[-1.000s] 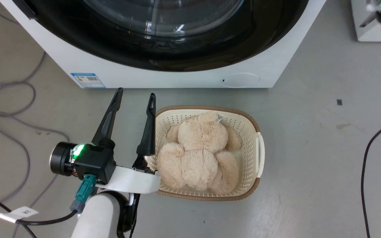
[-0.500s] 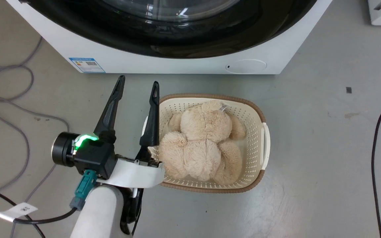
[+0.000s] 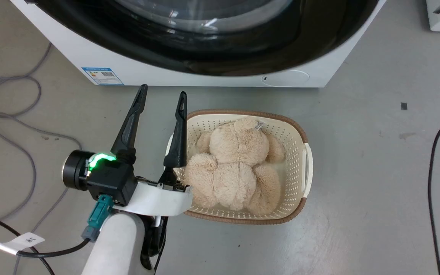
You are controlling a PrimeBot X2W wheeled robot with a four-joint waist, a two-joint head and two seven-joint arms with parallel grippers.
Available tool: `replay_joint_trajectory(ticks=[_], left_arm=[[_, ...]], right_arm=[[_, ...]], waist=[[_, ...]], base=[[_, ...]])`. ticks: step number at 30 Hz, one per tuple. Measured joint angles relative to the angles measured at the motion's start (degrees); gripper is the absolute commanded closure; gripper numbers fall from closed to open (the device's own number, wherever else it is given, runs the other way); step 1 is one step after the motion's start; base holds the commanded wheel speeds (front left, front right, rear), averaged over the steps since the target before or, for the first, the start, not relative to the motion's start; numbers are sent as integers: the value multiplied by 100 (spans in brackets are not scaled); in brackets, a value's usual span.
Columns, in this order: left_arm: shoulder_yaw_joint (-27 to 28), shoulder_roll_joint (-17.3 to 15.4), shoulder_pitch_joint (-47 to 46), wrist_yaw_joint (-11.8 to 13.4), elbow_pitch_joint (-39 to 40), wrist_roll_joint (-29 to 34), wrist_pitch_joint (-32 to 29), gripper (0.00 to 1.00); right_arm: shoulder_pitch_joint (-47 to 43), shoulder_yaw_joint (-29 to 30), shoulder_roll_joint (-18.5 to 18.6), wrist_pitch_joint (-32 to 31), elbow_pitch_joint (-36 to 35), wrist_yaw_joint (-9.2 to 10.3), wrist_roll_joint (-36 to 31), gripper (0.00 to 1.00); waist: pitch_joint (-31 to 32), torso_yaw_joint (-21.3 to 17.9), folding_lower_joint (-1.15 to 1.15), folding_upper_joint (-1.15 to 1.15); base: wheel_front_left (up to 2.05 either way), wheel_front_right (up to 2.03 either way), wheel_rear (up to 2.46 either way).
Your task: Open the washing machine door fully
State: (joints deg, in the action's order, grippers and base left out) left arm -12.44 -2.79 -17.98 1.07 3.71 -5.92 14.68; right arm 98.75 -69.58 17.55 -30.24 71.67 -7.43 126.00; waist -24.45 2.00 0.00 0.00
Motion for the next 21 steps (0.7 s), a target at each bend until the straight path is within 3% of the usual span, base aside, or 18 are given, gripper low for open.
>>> replay_joint_trajectory(ticks=[12,21], left_arm=[[-2,0,86,-23,-244,11,1,0],[118,-2,568,-82,-571,30,1,0]], right_arm=[[-748,-65,46,-170,-587,0,-47,100],[-1734,-88,271,-126,-1545,0,14,100]], waist=[[367,31,0,0],[935,62,0,0]], base=[[0,0,0],[0,0,0]])
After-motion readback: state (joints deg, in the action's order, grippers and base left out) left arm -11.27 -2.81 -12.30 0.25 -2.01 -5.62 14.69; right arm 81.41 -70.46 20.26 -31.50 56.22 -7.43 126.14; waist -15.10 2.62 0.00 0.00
